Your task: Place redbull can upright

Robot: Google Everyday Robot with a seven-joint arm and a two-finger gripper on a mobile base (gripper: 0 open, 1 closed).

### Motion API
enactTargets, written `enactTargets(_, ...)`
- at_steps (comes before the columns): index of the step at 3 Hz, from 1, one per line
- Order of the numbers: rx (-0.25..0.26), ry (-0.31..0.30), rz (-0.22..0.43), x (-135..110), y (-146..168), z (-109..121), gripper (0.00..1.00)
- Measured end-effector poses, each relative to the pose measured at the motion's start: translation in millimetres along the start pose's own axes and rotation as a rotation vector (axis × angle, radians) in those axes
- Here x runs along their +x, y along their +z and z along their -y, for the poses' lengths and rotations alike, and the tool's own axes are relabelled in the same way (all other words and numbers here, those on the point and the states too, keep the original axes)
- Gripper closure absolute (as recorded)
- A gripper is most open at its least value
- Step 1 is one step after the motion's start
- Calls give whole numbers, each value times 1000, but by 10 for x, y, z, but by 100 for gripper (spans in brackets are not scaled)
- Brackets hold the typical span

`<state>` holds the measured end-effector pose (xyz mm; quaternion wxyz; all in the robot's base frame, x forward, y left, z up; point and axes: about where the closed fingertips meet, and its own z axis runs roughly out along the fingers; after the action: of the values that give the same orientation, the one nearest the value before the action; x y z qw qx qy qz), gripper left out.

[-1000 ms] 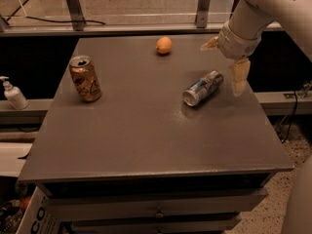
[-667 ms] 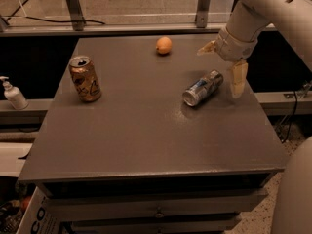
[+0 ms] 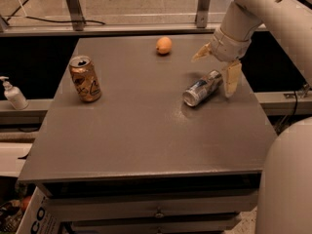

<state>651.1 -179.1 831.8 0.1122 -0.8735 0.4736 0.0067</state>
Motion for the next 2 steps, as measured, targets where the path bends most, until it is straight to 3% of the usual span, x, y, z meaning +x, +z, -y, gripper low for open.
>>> enactTargets(2,-3,-23,13,-31,-43,27,62)
